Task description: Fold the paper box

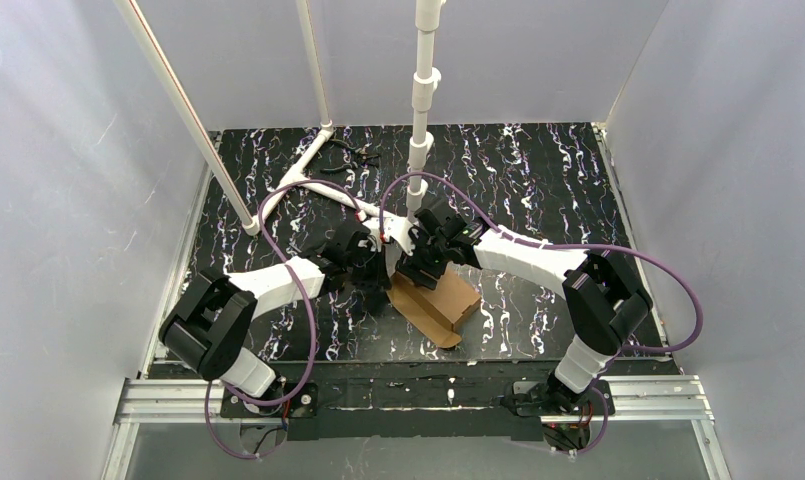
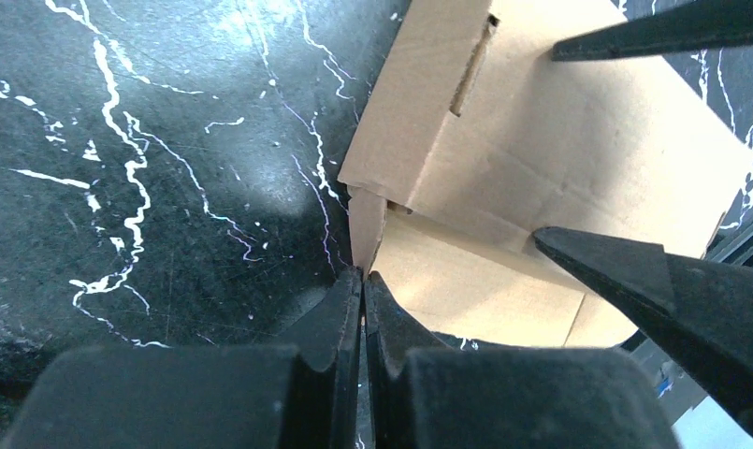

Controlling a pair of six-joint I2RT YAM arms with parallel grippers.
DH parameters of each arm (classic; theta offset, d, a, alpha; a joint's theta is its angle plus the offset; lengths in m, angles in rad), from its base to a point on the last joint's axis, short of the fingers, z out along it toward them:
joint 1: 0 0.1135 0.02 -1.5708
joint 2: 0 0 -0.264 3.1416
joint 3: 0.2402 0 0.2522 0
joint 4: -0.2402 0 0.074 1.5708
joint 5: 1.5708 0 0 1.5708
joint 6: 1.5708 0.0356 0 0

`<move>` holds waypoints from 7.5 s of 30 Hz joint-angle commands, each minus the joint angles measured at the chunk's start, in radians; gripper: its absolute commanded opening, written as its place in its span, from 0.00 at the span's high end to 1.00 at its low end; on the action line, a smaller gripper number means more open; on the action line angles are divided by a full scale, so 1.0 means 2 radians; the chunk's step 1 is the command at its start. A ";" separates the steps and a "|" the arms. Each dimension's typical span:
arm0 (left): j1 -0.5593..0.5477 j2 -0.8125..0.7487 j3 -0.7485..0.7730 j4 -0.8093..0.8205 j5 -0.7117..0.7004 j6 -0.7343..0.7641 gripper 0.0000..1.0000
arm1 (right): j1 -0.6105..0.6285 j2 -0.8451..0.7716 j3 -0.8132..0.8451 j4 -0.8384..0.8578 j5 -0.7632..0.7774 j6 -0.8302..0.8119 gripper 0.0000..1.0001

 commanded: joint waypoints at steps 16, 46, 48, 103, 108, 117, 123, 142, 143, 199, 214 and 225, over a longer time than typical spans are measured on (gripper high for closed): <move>0.011 -0.003 0.016 0.056 0.044 -0.028 1.00 | -0.010 -0.035 0.015 -0.083 -0.029 -0.020 0.16; 0.008 -0.002 0.008 0.058 0.063 -0.039 1.00 | -0.218 0.091 0.097 -0.082 -0.277 0.075 0.02; 0.005 -0.001 0.009 0.058 0.064 -0.034 1.00 | -0.217 0.105 0.102 -0.081 -0.280 0.077 0.02; -0.051 -0.023 -0.070 0.130 0.019 0.085 1.00 | -0.216 0.177 0.066 -0.064 -0.275 0.095 0.28; -0.051 -0.017 -0.049 0.109 0.017 0.095 1.00 | -0.216 0.177 0.066 -0.065 -0.275 0.095 0.28; -0.051 0.000 -0.003 0.044 0.016 0.113 1.00 | -0.211 0.176 0.066 -0.067 -0.274 0.092 0.28; -0.051 0.010 0.024 0.000 -0.006 0.107 1.00 | -0.209 0.176 0.065 -0.068 -0.274 0.091 0.28; -0.044 0.022 0.070 -0.037 0.021 0.103 1.00 | -0.201 0.176 0.066 -0.072 -0.271 0.084 0.28; -0.044 0.026 0.076 -0.045 0.024 0.104 1.00 | -0.200 0.175 0.066 -0.072 -0.271 0.084 0.28; 0.013 -0.130 0.006 -0.051 -0.014 -0.063 0.72 | -0.192 0.144 0.087 -0.084 -0.266 0.065 0.11; 0.025 -0.236 -0.073 0.027 -0.036 -0.052 0.04 | -0.227 0.047 0.090 -0.141 -0.231 -0.026 0.02; 0.030 -0.090 0.008 0.048 0.042 -0.030 0.26 | -0.305 -0.112 -0.046 -0.106 -0.160 -0.073 0.06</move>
